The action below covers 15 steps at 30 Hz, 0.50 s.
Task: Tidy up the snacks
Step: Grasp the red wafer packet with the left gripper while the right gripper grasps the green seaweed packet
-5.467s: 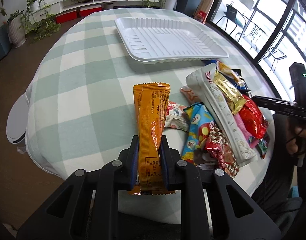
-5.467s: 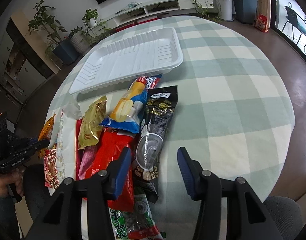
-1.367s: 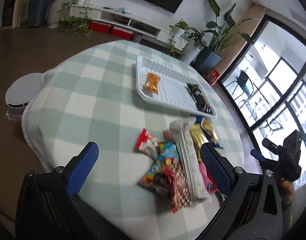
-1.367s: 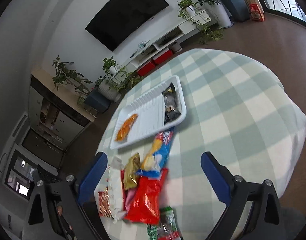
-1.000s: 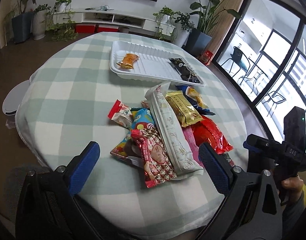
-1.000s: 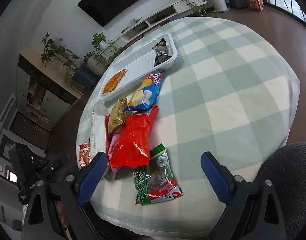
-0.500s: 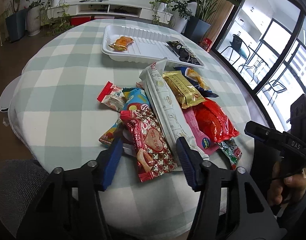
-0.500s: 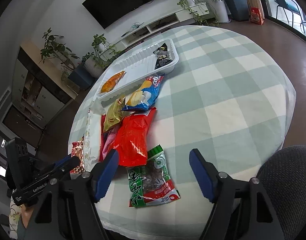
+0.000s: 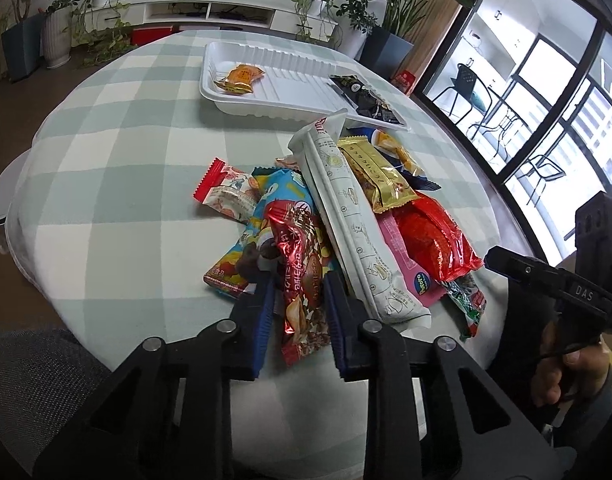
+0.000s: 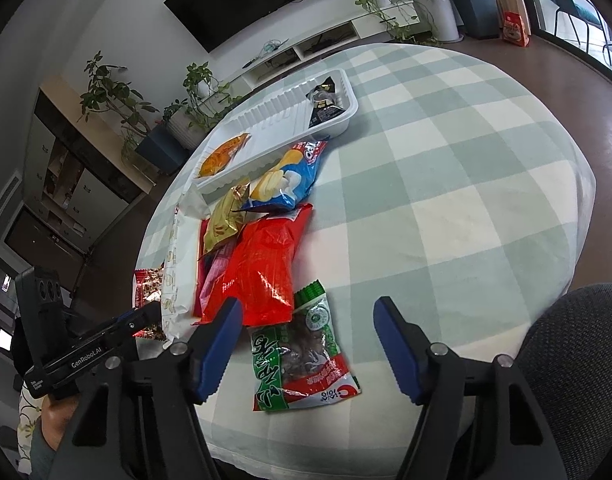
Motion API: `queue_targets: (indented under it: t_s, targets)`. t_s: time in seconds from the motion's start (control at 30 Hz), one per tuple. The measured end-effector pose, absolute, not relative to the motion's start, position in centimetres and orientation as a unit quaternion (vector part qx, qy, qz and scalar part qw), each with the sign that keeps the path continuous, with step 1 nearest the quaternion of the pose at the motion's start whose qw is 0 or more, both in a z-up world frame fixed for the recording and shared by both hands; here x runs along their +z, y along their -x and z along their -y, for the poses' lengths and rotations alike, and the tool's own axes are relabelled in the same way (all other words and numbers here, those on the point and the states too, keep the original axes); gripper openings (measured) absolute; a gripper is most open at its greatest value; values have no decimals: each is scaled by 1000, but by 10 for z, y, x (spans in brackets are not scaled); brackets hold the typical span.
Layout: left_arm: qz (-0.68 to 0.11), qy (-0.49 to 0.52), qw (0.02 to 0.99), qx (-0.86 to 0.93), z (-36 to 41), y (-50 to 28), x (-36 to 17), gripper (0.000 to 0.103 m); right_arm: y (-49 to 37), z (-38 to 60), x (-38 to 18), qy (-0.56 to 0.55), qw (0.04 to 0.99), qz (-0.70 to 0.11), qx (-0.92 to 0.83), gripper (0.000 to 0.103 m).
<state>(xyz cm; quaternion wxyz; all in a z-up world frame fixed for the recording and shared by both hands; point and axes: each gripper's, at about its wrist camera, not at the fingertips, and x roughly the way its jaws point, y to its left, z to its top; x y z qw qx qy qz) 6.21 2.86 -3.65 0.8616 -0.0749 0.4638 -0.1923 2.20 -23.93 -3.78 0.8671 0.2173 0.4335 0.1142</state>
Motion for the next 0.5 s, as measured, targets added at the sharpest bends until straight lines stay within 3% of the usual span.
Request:
queue_targets:
  t_s: [0.5]
  targets:
    - [-452, 87, 865, -201, -44, -55, -34, 13, -14, 227, -38, -159, 871, -453, 103, 69]
